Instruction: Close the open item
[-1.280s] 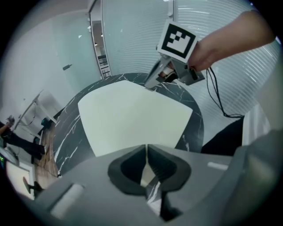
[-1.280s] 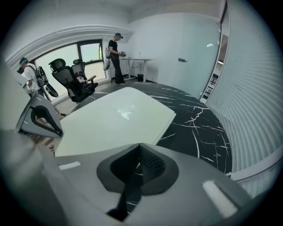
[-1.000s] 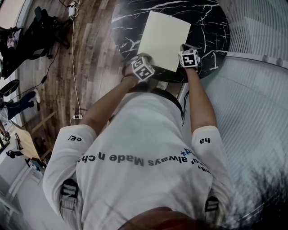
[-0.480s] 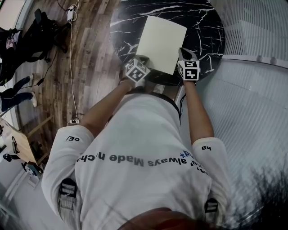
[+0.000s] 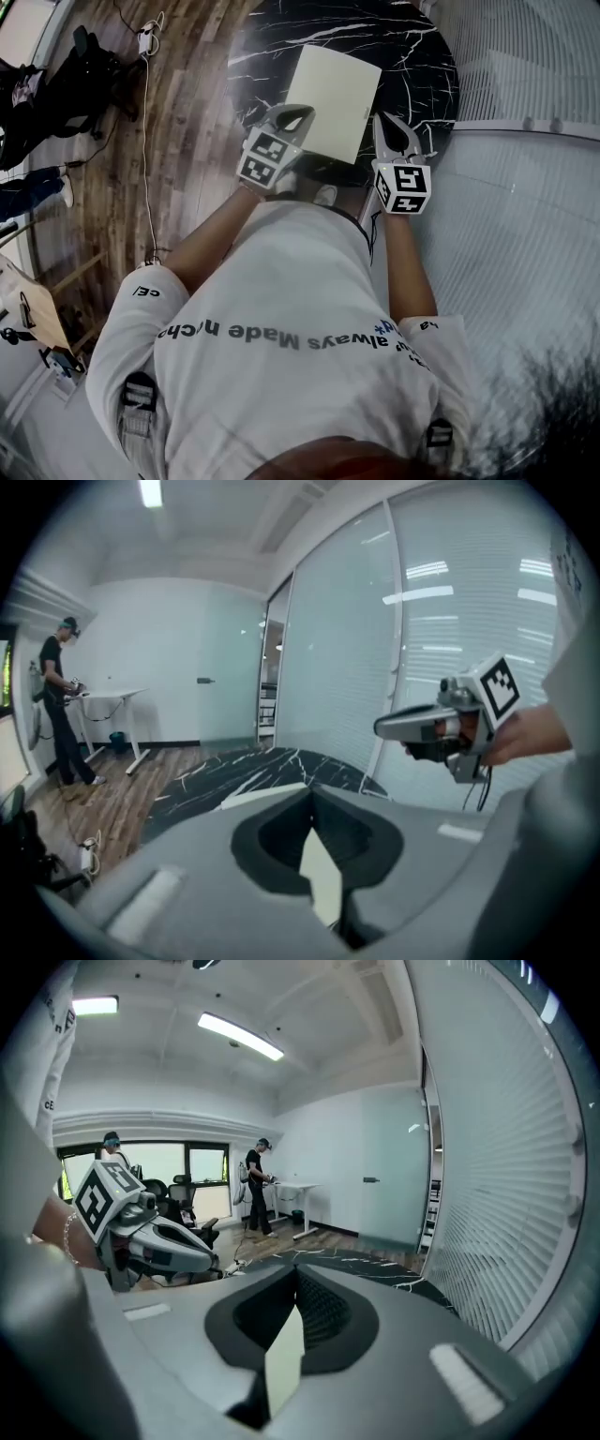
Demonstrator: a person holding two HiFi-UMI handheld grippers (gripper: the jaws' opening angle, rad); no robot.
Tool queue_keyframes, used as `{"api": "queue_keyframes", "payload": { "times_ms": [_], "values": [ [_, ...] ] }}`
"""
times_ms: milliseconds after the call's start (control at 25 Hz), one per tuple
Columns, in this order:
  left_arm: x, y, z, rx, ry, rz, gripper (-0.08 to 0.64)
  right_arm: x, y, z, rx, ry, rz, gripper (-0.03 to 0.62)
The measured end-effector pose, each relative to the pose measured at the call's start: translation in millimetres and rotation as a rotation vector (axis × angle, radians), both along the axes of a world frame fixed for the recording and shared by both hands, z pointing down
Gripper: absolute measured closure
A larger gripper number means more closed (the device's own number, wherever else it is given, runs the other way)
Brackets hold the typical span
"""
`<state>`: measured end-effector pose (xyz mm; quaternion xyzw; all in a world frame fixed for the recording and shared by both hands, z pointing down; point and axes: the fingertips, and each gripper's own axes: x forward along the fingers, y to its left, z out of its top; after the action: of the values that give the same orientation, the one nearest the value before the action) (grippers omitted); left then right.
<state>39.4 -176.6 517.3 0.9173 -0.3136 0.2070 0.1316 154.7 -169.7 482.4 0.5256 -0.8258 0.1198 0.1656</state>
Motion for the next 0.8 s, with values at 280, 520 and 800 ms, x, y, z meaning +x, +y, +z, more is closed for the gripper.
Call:
{"api": "queue_keyframes", "payload": {
  "times_ms": [280,520,800],
  "values": [
    [-3,8,-83,0.084,0.166,-0.025,0.557,-7,27,-76,0.108,-0.040,0.012,0.591],
    [-3,21,-139,0.154,0.244,-0.014,0.557,-14,45,-126,0.188,-0.043,-0.004,0.591],
    [1,35,-191,0.221,0.297,0.010,0.557,-25,62,-169,0.249,-0.057,-0.037,0.591]
  ]
}}
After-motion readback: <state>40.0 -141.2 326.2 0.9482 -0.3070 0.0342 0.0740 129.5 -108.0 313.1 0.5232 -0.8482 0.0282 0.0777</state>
